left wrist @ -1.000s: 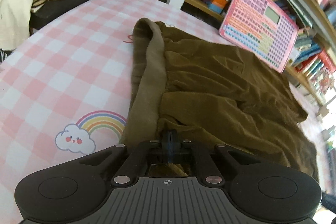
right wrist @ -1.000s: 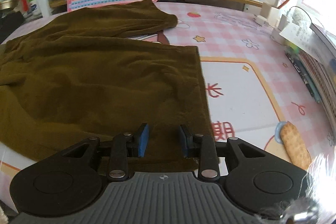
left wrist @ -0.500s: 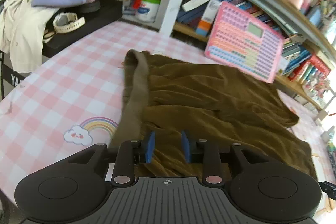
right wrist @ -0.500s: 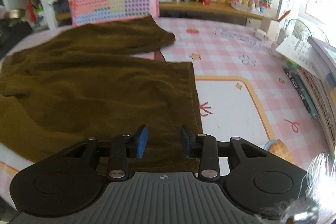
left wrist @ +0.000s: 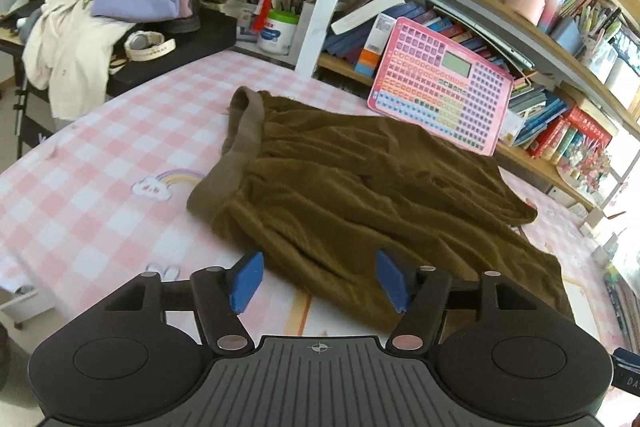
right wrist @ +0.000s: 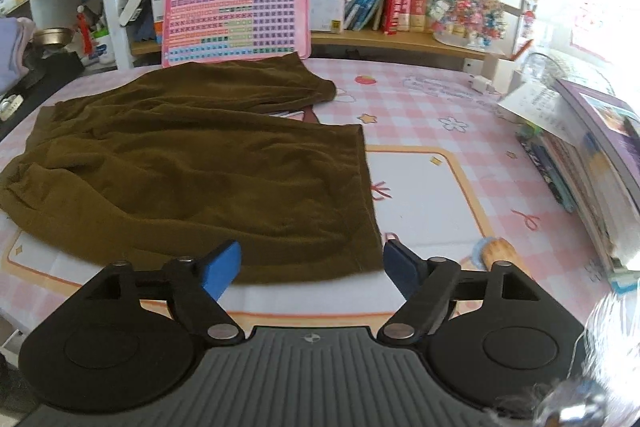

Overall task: Fold clothes
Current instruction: 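Open both tools and withdraw them from the flattened trousers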

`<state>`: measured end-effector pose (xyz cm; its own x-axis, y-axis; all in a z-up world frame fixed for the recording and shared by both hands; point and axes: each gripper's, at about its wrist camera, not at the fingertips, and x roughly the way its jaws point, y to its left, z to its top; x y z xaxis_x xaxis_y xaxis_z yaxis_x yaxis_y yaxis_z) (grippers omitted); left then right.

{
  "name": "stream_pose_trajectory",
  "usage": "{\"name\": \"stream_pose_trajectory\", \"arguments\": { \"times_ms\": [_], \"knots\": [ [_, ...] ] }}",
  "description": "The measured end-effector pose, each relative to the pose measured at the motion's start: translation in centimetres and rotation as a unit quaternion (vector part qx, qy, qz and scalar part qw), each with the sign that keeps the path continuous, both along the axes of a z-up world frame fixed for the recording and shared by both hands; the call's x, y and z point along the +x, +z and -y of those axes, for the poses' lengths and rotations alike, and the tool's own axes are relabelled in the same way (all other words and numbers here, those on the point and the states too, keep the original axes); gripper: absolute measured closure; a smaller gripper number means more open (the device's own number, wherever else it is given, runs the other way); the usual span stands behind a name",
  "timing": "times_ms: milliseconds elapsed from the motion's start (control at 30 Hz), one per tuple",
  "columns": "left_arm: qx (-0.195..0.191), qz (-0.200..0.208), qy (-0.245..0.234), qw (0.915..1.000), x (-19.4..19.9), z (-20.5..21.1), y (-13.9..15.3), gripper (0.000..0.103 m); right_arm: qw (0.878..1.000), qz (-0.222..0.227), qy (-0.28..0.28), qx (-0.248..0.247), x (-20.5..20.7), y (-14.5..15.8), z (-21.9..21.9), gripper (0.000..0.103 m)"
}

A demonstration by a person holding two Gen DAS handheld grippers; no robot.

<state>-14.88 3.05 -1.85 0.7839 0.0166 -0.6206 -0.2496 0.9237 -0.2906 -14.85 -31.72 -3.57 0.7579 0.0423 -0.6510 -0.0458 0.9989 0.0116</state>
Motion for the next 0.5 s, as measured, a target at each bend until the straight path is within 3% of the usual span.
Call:
{"name": "stream_pose_trajectory", "arguments": {
  "times_ms": [67, 500],
  "knots": [
    [0.006, -0.004, 0.0, 1.0, -0.6, 0.4, -0.1, 0.029, 1.0, -0.003, -0.006, 0.005, -0.6, -0.2, 0.1, 0.026],
    [0.035, -0.03, -0.028, 0.9985, -1.1, -0.2, -0.2, 0.025, 0.999, -0.02, -0.018, 0.017, -1.9, -0.5, -2.4, 0.026]
  ]
}}
